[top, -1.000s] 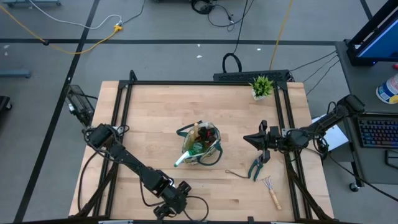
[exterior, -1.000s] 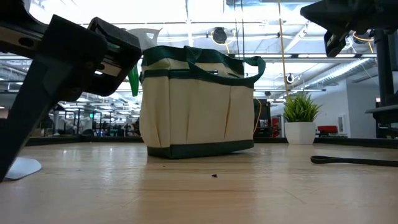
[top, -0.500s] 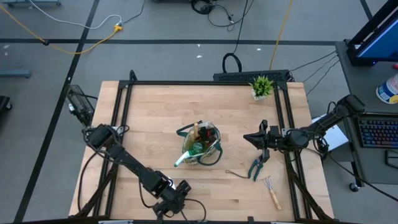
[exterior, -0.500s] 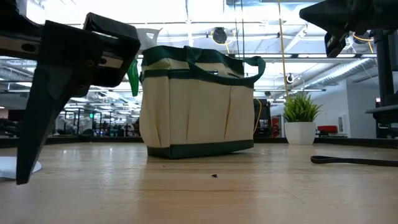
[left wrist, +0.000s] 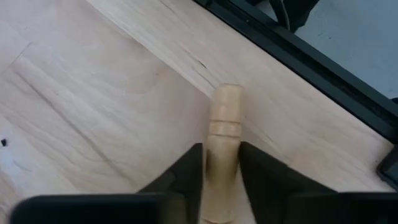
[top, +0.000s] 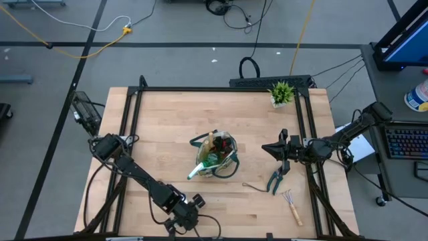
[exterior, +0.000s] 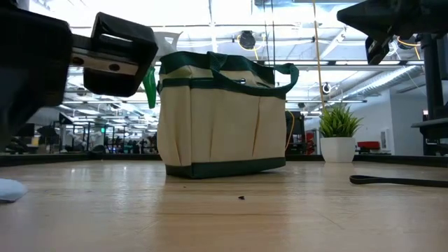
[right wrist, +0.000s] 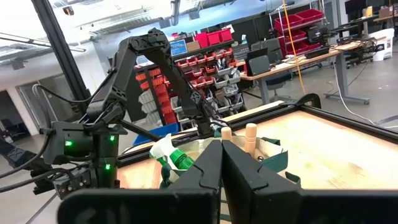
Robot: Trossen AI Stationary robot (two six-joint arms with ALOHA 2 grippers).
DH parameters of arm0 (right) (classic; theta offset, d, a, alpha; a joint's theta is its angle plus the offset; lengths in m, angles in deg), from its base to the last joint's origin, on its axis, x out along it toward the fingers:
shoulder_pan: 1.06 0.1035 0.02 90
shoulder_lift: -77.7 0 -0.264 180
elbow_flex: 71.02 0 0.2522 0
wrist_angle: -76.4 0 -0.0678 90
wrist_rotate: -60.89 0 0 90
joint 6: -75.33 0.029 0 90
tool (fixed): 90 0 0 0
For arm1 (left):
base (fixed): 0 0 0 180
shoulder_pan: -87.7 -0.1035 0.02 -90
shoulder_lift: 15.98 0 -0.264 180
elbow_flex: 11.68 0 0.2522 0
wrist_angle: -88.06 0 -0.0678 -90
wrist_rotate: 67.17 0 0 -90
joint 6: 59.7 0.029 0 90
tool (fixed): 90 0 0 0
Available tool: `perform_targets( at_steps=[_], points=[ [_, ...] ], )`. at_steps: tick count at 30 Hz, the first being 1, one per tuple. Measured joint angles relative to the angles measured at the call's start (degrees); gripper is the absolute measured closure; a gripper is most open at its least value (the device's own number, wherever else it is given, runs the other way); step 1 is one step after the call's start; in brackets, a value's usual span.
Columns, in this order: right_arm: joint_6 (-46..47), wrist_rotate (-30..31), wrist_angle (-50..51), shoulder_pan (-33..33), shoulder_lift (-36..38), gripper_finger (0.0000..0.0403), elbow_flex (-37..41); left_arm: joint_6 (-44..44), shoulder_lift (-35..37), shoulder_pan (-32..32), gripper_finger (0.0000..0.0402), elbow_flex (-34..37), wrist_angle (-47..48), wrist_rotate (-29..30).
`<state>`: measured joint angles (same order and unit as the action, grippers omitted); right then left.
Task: Pick & Place Garden tools in Gardening bag
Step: Put the trowel into the gardening bag
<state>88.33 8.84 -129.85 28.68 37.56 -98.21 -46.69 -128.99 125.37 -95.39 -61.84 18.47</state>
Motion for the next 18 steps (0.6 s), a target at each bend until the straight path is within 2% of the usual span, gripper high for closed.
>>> perform_targets(
  at_steps=[3, 9, 10, 13, 18],
  points=[
    [0.0, 0.0, 0.0, 0.0, 0.0, 0.0402, 0.0, -0.3, 0.0, 0.0, 0.0343, 0.0, 0.1, 0.0],
    [0.0, 0.0, 0.0, 0.0, 0.0, 0.0402, 0.0, -4.0, 0.5, 0.0, 0.035, 0.0, 1.6, 0.0],
    [0.0, 0.0, 0.0, 0.0, 0.0, 0.0402, 0.0, -5.4, 1.2, 0.0, 0.0369, -0.1, 2.1, -0.1],
    [0.0, 0.0, 0.0, 0.0, 0.0, 0.0402, 0.0, -11.3, 2.5, -0.1, 0.0398, 0.0, 6.0, 0.0],
    [-0.1, 0.0, 0.0, 0.0, 0.0, 0.0402, 0.0, -27.6, 7.4, -0.8, 0.04, -0.1, 10.3, 0.0]
  ],
)
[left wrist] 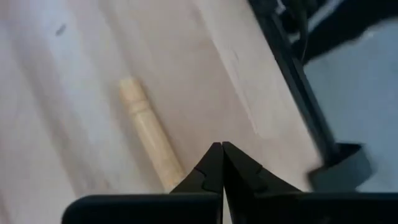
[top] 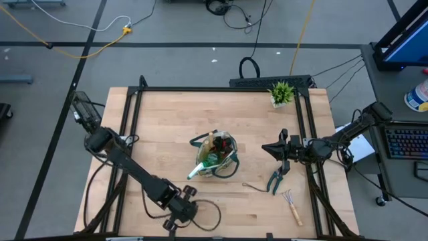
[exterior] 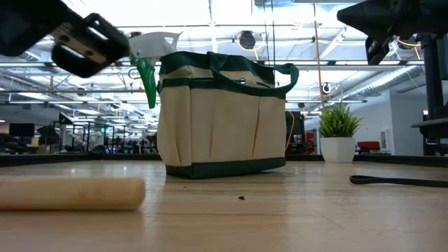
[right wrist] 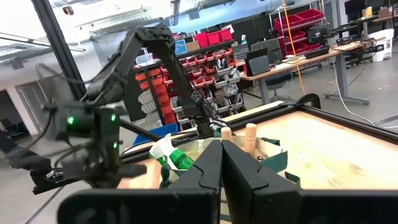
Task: Pick & Place Garden tools in Gardening bag
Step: Put the trowel into the gardening bag
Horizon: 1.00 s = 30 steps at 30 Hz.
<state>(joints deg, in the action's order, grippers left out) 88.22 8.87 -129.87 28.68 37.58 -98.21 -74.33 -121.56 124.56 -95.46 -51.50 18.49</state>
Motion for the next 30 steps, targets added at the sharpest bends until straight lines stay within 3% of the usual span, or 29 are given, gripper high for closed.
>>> perform_targets(
  at_steps=[3, 8, 20, 24, 30],
  points=[
    [0.0, 0.0, 0.0, 0.0, 0.0, 0.0402, 0.0, -9.3, 2.6, -0.7, 0.0401, 0.1, 1.7, 0.6],
    [-0.1, -0.2, 0.0, 0.0, 0.0, 0.0402, 0.0, -18.5, 6.8, -1.2, 0.0401, 0.0, 1.9, 7.3],
    [0.1, -0.5, 0.0, 0.0, 0.0, 0.0402, 0.0, -20.3, 5.0, 0.2, 0.0385, 0.0, -0.9, 7.3],
    [0.1, -0.5, 0.0, 0.0, 0.0, 0.0402, 0.0, -21.9, 4.0, 0.1, 0.0357, 0.0, -0.6, 10.4],
    [0.0, -0.5, 0.0, 0.0, 0.0, 0.0402, 0.0, -24.3, 3.7, -0.4, 0.0268, 0.0, -1.1, 16.7]
  ],
)
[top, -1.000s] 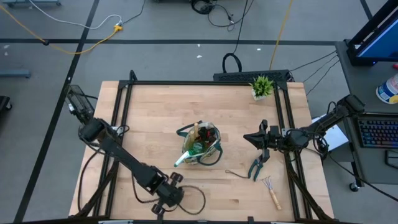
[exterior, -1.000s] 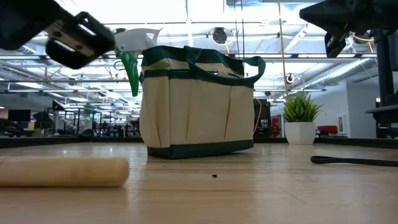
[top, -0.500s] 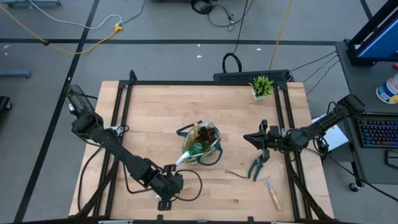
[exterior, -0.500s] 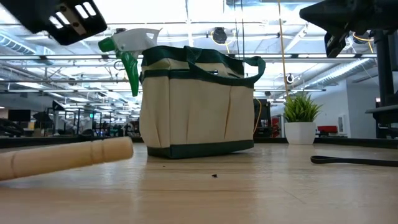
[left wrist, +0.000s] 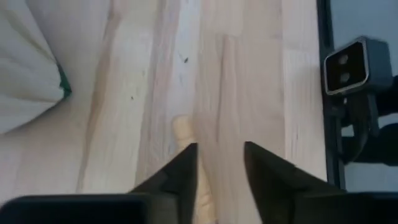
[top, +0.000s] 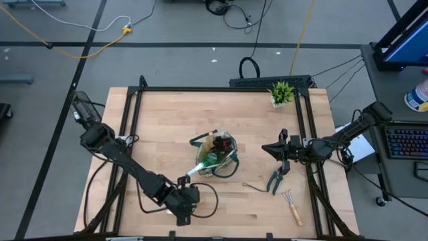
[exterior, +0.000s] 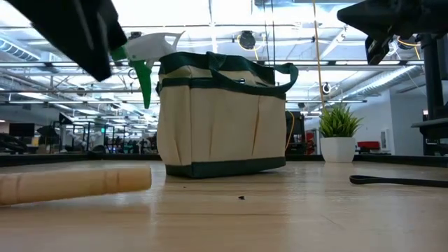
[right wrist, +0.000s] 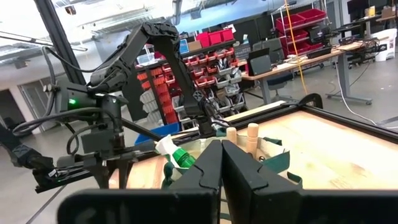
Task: Pick & Place Garden tools in Gardening bag
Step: Put the trowel into the gardening bag
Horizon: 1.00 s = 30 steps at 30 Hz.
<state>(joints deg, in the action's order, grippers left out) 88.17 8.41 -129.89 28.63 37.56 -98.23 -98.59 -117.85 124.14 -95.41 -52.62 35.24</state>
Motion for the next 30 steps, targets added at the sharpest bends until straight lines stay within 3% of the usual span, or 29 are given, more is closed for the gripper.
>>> perform_targets(
  at_steps=[8, 15, 24, 30],
  points=[
    [0.0, 0.2, 0.0, 0.0, 0.0, 0.0402, 0.0, 1.4, -5.3, -0.4, 0.0156, 0.0, -4.4, -3.0],
    [0.0, 0.2, -0.1, 0.0, 0.0, 0.0402, 0.0, -3.5, -8.9, -1.2, 0.0117, 0.0, -4.5, -2.0],
    [0.0, 0.2, 0.0, 0.0, 0.0, 0.0402, 0.0, -6.7, -11.6, -1.6, 0.0124, 0.0, -5.3, -0.2],
    [0.2, 0.2, 0.0, 0.0, 0.0, 0.0402, 0.0, -8.4, -12.0, -1.6, 0.0213, -0.1, -4.9, 1.4]
  ],
)
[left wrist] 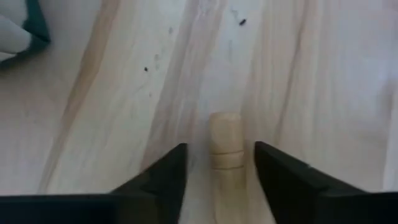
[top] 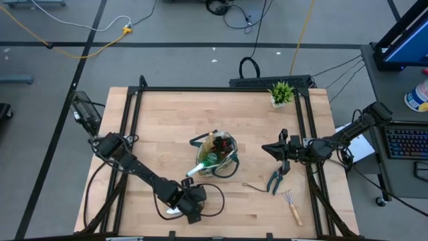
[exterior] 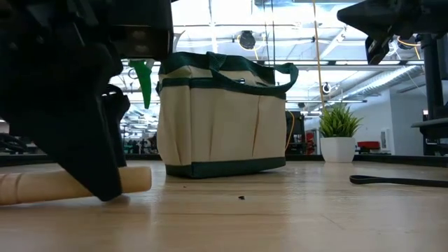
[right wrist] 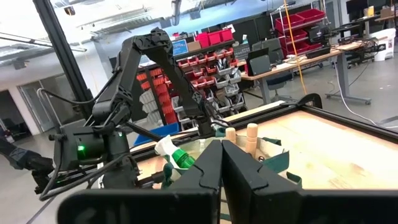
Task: Pick & Place Garden tools in Gardening bag
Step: Put the trowel into the gardening bag
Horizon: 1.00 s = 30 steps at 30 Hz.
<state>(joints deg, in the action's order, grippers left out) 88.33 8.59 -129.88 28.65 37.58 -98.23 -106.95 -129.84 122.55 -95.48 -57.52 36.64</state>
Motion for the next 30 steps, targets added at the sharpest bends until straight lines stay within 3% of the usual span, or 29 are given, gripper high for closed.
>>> perform_targets(
  at_steps=[6, 19, 30],
  points=[
    [0.0, 0.0, 0.0, 0.0, 0.0, 0.0402, 0.0, -0.6, -0.1, 0.0, 0.0342, 0.0, -0.3, 0.1],
    [0.0, 0.0, 0.0, 0.0, 0.0, 0.0402, 0.0, -5.8, 2.9, 1.4, 0.0341, 0.2, 0.5, -9.3],
    [-0.2, -0.2, 0.0, 0.0, 0.0, 0.0402, 0.0, -6.0, 10.4, 2.1, 0.0341, 0.1, 0.0, 0.7]
  ],
)
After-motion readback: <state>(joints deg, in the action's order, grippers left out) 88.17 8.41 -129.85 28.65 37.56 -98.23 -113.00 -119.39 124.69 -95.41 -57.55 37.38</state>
